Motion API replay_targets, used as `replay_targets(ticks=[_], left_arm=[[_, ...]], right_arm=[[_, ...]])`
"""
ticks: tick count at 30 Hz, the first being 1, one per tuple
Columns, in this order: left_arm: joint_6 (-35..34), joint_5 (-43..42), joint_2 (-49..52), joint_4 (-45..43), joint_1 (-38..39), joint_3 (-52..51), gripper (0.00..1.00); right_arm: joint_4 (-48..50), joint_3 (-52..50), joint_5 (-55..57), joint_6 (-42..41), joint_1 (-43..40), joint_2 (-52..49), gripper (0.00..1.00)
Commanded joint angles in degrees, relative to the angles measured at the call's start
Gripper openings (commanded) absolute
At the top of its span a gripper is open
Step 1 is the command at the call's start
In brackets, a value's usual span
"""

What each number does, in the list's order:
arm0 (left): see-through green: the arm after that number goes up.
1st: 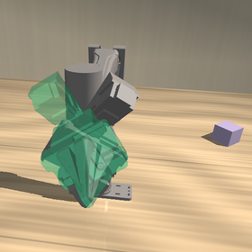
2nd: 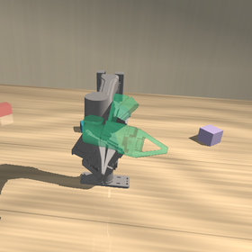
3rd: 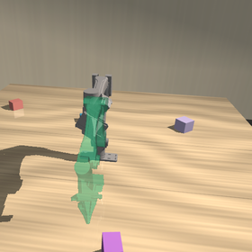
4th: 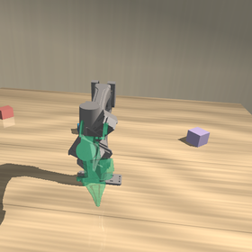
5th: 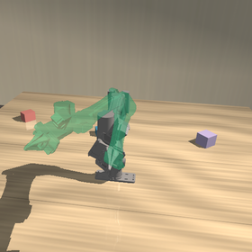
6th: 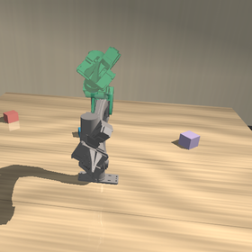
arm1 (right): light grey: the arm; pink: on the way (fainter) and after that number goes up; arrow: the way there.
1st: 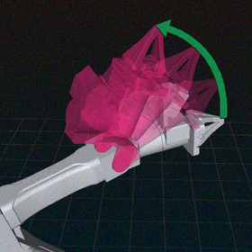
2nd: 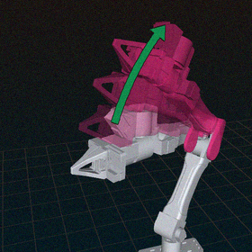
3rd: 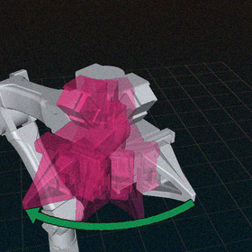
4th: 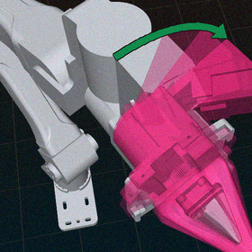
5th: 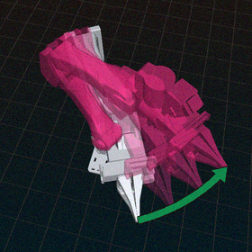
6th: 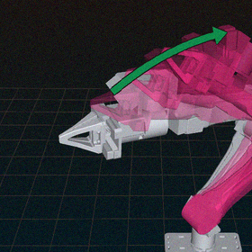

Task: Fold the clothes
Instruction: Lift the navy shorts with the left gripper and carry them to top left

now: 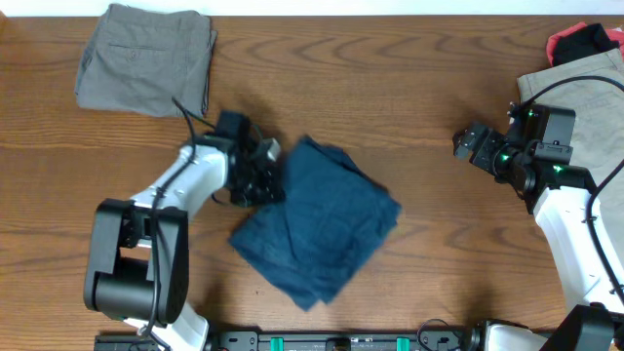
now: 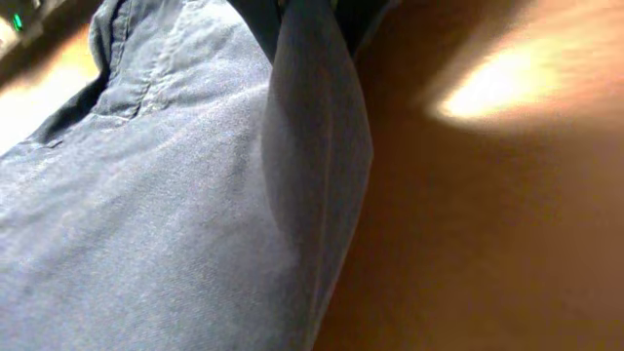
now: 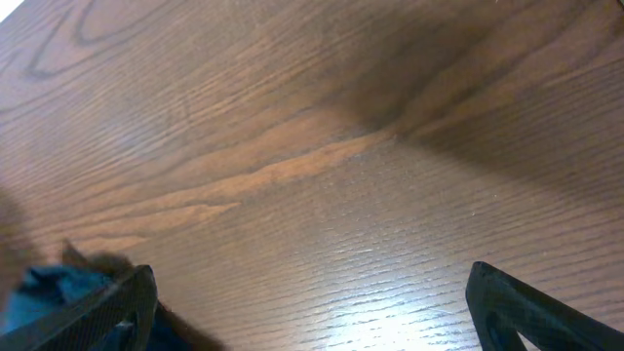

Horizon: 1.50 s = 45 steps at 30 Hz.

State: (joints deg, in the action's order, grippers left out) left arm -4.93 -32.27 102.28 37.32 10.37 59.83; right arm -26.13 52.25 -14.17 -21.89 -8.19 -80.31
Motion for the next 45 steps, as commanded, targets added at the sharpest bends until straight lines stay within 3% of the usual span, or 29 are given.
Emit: replay_targets(ticks=[1, 6, 15, 29, 45], left_arm=[[-0.96, 9.62, 0.59, 1.49, -2.03, 6.32, 0.06], [-0.81, 21.24, 0.59, 1.40, -4.52, 14.82, 0.06], [5.38, 31.82, 0.59, -4.39, -7.26, 25.11, 0.06], [11.26, 34.84, 0.59, -20.44, -13.18, 27.43, 0.06], [15.21, 38.38, 2.56, -27.50, -16.02, 27.41, 0.06]], right_arm=[[-0.09, 0.98, -0.20, 0.09, 0.00, -0.48, 0.99], [-0.09, 0.98, -0.20, 0.09, 0.00, -0.48, 0.99], [-0.09, 0.98, -0.20, 0.09, 0.00, -0.48, 0.99], [-0.09, 0.98, -0.20, 0.09, 0.00, -0.48, 0.99], [-0.09, 0.98, -0.20, 0.11, 0.00, -0.48, 0.99]])
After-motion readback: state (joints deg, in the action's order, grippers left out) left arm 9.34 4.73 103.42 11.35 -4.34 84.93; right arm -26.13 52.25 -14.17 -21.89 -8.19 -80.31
